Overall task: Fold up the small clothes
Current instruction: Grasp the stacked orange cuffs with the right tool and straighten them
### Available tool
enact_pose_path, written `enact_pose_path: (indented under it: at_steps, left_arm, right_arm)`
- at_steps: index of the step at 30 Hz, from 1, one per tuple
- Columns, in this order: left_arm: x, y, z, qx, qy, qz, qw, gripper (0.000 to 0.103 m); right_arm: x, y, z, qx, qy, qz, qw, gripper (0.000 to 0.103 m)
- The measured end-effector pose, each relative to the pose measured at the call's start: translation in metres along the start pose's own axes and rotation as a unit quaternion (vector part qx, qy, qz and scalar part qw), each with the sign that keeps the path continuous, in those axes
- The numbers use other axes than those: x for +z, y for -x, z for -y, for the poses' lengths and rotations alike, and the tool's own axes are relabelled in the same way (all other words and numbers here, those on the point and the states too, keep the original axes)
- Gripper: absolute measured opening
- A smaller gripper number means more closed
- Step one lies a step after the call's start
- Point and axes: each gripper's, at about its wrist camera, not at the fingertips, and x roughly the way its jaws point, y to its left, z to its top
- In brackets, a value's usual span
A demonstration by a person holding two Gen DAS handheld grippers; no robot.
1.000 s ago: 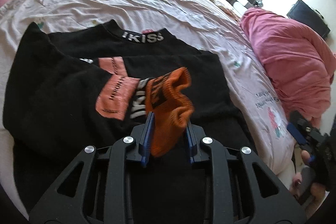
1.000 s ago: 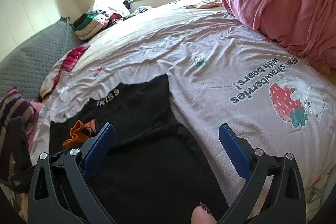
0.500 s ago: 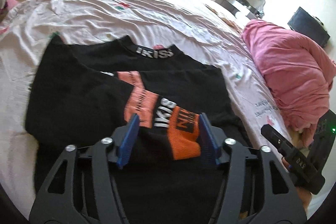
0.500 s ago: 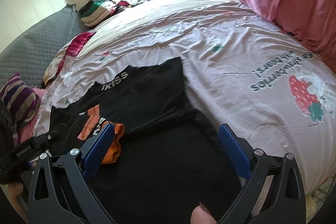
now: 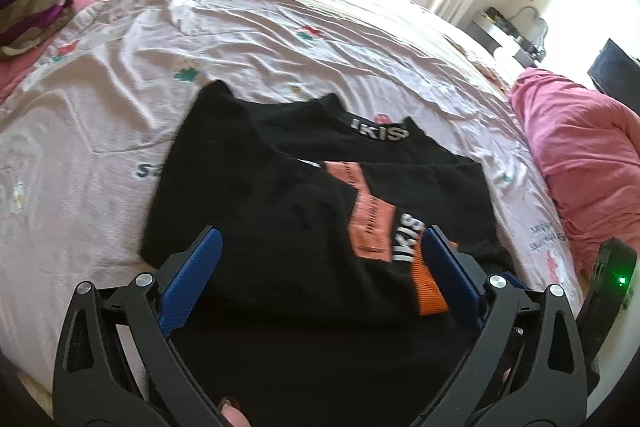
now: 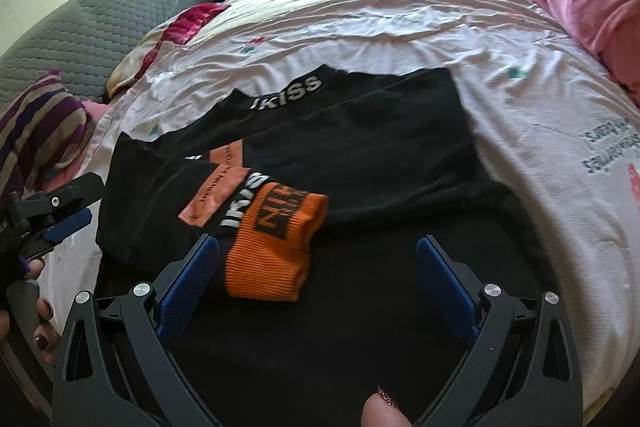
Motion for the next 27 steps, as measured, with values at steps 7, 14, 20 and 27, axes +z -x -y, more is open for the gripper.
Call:
enact_pose_path:
  at_steps: [7, 14, 20, 27]
  left_arm:
    - [0.003, 0.007, -0.025, 0.030, 0.011, 0.011, 0.9994, 0.093]
    - [0.003, 0.014, -0.052, 0.044, 0.038, 0.016, 0.9982, 0.093]
    - [0.005, 0.017, -0.065, 0.048, 0.051, 0.020, 0.9973, 0.093]
    - [0.007, 0.017, -0.067, 0.049, 0.052, 0.022, 0.9972, 0.093]
  right_arm:
    - [0.002, -0.020, -0.002, 0.030, -0.032, -0.022, 0.999, 0.081]
    - [0.001, -0.039, -0.007, 0.037, -0.039, -0.040, 0.998, 0.057]
    - [0.003, -0.038, -0.022, 0.017, 0.021, -0.021, 0.999, 0.007]
    - [0.037, 0.000, -0.032, 0.034, 0.080, 0.037, 0.996, 0.006]
